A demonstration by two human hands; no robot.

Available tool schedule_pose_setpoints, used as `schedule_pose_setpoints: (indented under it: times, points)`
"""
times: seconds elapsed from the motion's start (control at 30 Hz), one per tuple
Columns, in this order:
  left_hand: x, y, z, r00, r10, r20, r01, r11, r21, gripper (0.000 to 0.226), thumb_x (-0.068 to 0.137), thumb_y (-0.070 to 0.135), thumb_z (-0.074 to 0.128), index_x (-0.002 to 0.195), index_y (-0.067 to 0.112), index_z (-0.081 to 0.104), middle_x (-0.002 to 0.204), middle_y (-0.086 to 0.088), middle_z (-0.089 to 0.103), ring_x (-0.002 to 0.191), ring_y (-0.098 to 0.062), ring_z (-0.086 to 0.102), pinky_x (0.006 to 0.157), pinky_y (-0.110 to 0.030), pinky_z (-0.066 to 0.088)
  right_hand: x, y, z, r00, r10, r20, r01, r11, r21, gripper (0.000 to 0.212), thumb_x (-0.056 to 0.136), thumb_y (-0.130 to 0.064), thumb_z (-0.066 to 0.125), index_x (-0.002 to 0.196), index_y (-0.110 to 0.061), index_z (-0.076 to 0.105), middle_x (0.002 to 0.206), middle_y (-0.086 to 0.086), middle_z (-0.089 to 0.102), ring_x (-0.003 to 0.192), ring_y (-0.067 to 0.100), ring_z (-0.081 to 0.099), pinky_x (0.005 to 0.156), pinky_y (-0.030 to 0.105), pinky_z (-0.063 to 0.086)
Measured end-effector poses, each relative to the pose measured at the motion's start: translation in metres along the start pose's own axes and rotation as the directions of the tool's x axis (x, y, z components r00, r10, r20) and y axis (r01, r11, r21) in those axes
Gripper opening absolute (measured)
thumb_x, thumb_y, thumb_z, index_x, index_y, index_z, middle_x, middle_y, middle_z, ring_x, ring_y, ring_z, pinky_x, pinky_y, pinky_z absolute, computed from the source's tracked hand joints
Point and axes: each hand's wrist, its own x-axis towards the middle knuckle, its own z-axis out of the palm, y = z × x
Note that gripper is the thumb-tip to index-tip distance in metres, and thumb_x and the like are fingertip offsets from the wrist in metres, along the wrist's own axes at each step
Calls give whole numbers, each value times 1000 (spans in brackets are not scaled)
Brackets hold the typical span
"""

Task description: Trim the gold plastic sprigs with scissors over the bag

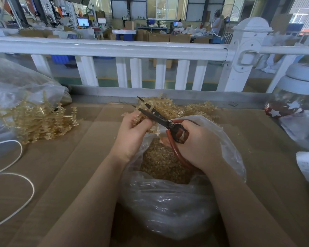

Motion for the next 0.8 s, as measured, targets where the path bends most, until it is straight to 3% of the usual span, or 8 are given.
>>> schedule_pose_setpoints:
  times: [0.07, 0.23, 0.43, 0.6, 0.8]
  points:
    - [0, 0, 1, 1000, 0, 16, 0, 1000, 0, 14, 80, 11, 56, 80, 19, 68, 62, 20, 63, 59, 7, 56, 57, -5, 40, 0, -1, 0, 1000, -1, -21, 1, 1000, -14, 51, 83, -72, 53, 99, -27, 71, 83, -16, 69, 72, 5, 61, 68, 30, 57]
    - [1, 0, -1, 1000, 1, 18, -1, 1000, 12, 15, 78, 11, 56, 75, 22, 67, 59, 20, 61, 58, 6, 54, 56, -6, 39, -1, -5, -3, 999, -9, -43, 10, 1000, 23, 76, 81, -88, 29, 92, -26, 72, 77, -20, 63, 68, 2, 56, 67, 21, 52]
    - [0, -3, -1, 1000, -19, -10, 18, 998, -66, 32, 85, 9, 52, 66, 27, 71, 57, 19, 58, 53, 5, 53, 53, -7, 40, 0, -2, 1, 1000, -10, -13, 11, 1000, 19, 57, 79, -76, 53, 98, -26, 74, 85, -19, 69, 76, 2, 62, 75, 24, 57]
    - [4, -5, -4, 994, -53, -93, 38, 988, -150, 17, 82, 13, 59, 80, 23, 73, 62, 3, 49, 53, -7, 32, 49, -18, 28, 1, -3, 2, 998, 59, 7, -59, 998, 21, 59, 76, -80, 46, 98, -31, 72, 76, -29, 55, 65, -6, 50, 69, 6, 40]
    - [5, -6, -5, 991, -68, -112, 45, 980, -195, 20, 84, 13, 61, 70, 24, 72, 53, 12, 45, 49, -6, 30, 48, -17, 26, 2, -4, 1, 984, 123, 125, -133, 988, 72, 77, 65, -89, 45, 112, -34, 68, 90, -25, 66, 84, -1, 59, 77, 15, 45]
